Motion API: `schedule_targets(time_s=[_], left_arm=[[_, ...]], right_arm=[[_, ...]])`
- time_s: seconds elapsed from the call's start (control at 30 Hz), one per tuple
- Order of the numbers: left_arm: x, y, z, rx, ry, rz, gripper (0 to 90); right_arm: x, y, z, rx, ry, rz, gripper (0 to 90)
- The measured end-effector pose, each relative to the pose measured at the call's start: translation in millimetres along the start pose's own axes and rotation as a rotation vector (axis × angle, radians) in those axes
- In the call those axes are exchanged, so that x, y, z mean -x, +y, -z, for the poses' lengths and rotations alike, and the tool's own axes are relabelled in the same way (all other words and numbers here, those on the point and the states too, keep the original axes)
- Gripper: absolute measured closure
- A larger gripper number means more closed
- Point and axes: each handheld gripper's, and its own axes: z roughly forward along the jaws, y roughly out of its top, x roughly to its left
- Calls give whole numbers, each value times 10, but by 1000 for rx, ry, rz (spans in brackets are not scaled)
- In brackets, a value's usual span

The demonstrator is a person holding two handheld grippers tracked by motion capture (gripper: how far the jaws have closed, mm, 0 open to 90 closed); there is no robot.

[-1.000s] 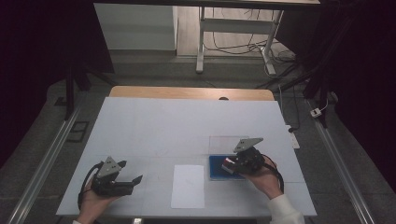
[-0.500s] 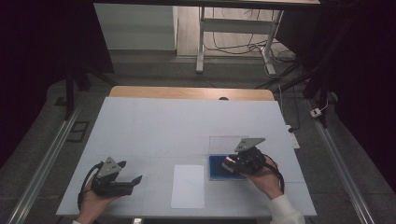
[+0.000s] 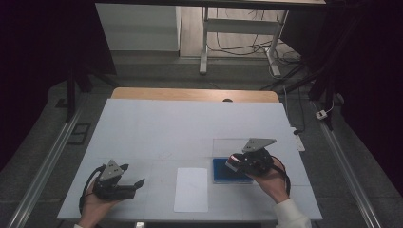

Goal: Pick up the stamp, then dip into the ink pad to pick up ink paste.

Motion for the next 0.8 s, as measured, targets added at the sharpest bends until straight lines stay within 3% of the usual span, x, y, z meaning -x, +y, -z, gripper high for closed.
schedule_targets(time_s=[0.43,0.8], left_arm=[[0,1,-6,-4,5,-3,183],[-7,-1,-12,-6,5,-3,183]], right_arm=[[-41,106,134,58,-4,11,695],[-64,144,113,40,3,42,695]])
